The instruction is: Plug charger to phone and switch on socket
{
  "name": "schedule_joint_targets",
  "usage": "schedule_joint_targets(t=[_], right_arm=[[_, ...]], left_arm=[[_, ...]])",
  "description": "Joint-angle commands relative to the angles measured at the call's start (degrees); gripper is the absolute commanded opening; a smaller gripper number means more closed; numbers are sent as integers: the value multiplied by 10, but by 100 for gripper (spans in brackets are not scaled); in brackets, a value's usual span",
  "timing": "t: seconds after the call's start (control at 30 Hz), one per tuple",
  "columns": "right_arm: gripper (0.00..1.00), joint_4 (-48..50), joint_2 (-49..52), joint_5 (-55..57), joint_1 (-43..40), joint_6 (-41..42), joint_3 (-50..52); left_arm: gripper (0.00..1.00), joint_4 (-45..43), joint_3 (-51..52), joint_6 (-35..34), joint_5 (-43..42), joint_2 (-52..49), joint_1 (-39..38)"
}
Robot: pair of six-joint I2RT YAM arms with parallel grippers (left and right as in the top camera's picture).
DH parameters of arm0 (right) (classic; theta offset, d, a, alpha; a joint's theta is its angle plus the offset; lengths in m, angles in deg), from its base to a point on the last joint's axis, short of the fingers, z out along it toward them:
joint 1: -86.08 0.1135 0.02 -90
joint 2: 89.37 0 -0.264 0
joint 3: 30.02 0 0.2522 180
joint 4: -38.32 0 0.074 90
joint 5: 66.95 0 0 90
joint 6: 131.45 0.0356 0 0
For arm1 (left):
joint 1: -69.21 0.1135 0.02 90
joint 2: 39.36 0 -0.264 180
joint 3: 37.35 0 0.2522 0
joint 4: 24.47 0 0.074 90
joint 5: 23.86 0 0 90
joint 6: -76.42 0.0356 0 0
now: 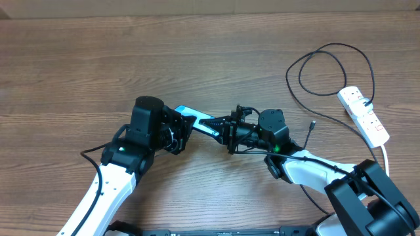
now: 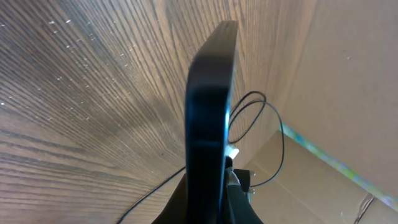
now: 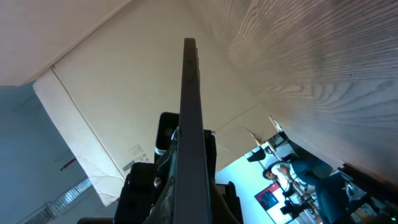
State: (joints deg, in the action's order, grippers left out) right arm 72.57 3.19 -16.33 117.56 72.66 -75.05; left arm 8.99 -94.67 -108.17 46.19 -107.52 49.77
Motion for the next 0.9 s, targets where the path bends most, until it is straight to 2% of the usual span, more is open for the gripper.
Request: schedule_joint_targets(t=[0.0, 0.87], right_arm=[[4, 23, -9, -8, 0, 4, -10], [5, 22, -9, -9, 0, 14, -10]], left_arm=[[5, -2, 4, -23, 31, -5, -1], [4, -5, 4, -3, 38, -5, -1]])
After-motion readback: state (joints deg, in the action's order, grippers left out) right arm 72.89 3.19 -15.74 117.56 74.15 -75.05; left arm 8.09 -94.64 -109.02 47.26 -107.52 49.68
